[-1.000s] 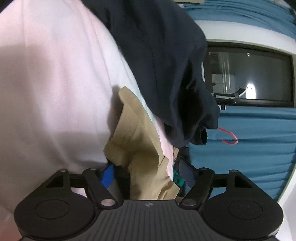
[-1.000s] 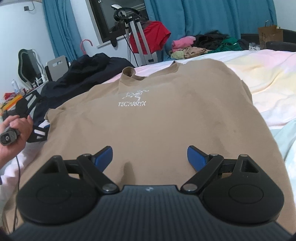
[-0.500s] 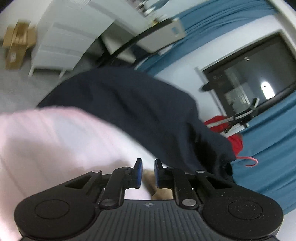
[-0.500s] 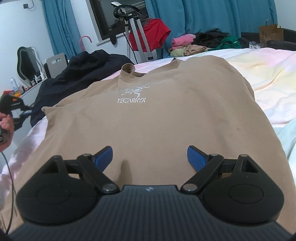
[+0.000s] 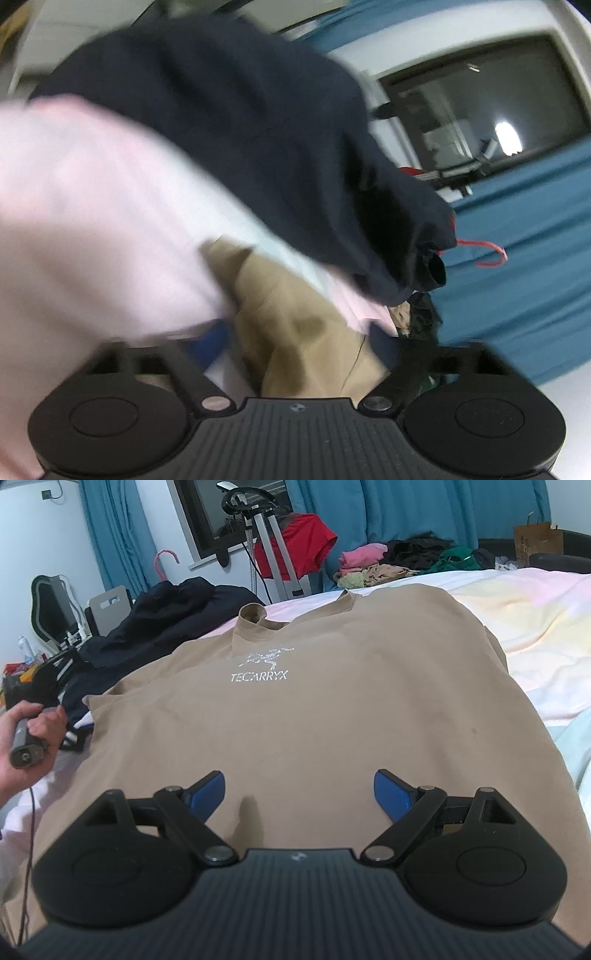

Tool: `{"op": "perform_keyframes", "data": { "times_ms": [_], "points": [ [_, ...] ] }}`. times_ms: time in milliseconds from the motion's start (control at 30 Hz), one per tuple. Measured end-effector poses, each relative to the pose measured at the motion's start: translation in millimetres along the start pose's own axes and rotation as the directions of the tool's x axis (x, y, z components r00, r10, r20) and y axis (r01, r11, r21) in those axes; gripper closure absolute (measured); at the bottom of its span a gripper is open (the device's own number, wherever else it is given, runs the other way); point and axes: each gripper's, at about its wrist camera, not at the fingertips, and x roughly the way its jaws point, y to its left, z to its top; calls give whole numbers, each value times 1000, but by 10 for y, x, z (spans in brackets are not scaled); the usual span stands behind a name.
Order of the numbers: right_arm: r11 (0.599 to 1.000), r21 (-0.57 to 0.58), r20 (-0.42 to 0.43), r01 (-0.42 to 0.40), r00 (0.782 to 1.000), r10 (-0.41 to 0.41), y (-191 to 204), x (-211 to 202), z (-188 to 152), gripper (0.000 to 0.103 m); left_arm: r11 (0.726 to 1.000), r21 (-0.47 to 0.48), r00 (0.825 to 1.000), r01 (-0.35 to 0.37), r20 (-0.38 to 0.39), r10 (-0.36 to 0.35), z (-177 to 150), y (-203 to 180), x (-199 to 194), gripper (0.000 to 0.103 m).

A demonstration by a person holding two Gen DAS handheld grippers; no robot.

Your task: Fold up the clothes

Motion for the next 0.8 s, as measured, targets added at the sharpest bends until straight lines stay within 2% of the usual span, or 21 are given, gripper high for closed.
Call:
{"op": "perform_keyframes", "data": {
  "times_ms": [33,67,100,167,233,300,367,433,467,500,567,600,633,667,700,733,767,800],
  "points": [
    [1000,2,-1,0,1000,0,-3,6,-1,14,998,69,1000,-16,19,14,24,-124,101,96],
    [1000,5,-3,-1,1000,1,-6,11,-2,14,988,151,998,-38,46,31,17,-215,90,96],
    [1000,9,-4,-2,1000,2,-11,15,-3,14,967,247,995,-57,93,35,-19,-306,27,97],
    [1000,19,-8,-3,1000,3,-22,23,-6,14,885,453,984,-111,175,34,-135,-626,77,97],
    [1000,27,-10,-3,1000,3,-28,32,-7,14,729,669,977,-144,211,-1,-356,-883,40,98],
    [999,35,-9,-4,1000,5,-32,42,1,14,538,833,980,-130,192,-59,-674,-1119,8,98],
    [999,40,-7,-5,1000,5,-45,52,9,14,411,911,992,-23,71,-102,-958,-1295,69,98],
    [999,46,-5,-4,1000,5,-64,61,16,14,262,960,994,101,-86,-67,-1310,-1376,131,98],
    [999,53,-4,-7,1000,7,-80,63,17,14,187,973,990,138,-133,-36,-1484,-1379,176,97],
    [998,58,-3,-9,1000,9,-95,65,17,14,117,982,988,151,-151,-3,-1649,-1354,208,97],
    [998,62,3,-12,1000,12,-110,59,17,14,27,993,993,115,-116,34,-1855,-1287,245,95],
    [998,63,6,-14,1000,14,-115,55,18,14,21,995,995,93,-94,37,-1879,-1286,250,93],
    [998,63,9,-17,1000,16,-119,51,19,14,46,996,996,78,-80,43,-1846,-1302,264,89],
    [998,65,12,-19,1000,18,-124,49,21,14,75,995,997,61,-65,51,-1810,-1322,275,77],
    [997,67,15,-22,1000,21,-128,50,26,14,121,992,997,33,-40,62,-1761,-1350,259,67],
    [997,70,19,-25,1000,24,-132,49,30,14,158,987,997,-1,-10,74,-1725,-1356,195,48],
    [997,69,23,-29,999,27,-134,46,33,14,192,980,995,-41,24,93,-1692,-1424,227,38],
    [997,66,28,-33,999,32,-129,41,42,14,226,972,993,-68,44,113,-1653,-1463,191,37]
  ]
}}
